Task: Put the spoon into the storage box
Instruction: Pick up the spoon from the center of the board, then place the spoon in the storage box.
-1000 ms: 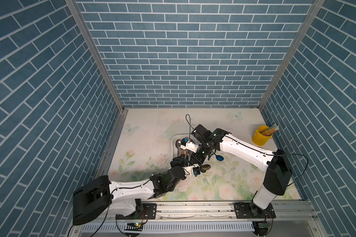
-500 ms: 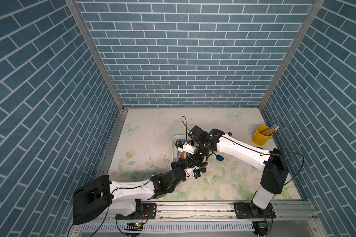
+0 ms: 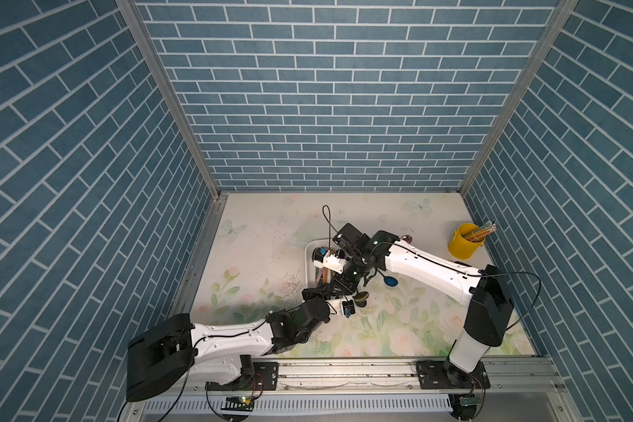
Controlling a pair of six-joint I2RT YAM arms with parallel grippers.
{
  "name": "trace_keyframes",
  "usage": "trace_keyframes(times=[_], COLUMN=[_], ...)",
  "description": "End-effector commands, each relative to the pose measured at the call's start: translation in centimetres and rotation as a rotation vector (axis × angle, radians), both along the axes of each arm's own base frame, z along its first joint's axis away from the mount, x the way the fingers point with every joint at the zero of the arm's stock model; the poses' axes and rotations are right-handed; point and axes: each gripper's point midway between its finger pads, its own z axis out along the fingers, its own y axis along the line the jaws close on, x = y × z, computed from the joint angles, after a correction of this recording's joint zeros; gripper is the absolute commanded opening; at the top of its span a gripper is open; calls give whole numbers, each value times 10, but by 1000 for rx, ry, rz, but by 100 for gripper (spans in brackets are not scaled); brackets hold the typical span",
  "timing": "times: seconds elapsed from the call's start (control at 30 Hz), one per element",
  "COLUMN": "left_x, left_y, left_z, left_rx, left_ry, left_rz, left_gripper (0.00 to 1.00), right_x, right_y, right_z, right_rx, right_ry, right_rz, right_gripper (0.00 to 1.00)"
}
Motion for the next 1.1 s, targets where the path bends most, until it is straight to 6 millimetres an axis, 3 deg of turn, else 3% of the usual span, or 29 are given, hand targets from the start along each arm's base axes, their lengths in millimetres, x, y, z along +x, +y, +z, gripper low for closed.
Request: trace_keyframes(times=[0.0,0.1,0.23,0.33,0.4,0.43,0.5,0.6,0.83,1.07], left_x=[-2,-6,-12,-13,-11,-11,-6,-1,13,29], left_y=[-7,-9,-12,-13,-10,-6,-9,-8,-12,-11], left_z=[10,6,-4,-8,-11,-15,-6,-2,0,0], left_rx=[-26,-35,-40,-54,-62,-58,-114,-197,-398,-607], left_ry=[11,50,138,186,209,223,240,298,494,756], left_rz=[-26,-22,-29,2,42,68,122,216,408,553], left_gripper=[0,0,0,0,0,0,0,0,0,0], right_x=[49,92,152,183,192,195,197,194,186,182], right_y=[-5,-30,-84,-130,-154,-165,-183,-195,-200,-202], right_z=[24,32,43,50,53,53,51,43,14,0], right_rx=[123,179,155,140,164,176,179,156,118,97], right_ry=[-96,-113,-246,-312,-330,-334,-345,-352,-309,-299], right_rz=[-180,-372,-673,-881,-980,-1026,-1088,-1125,-1147,-1153], right_gripper=[36,37,38,38,38,38,38,38,38,38])
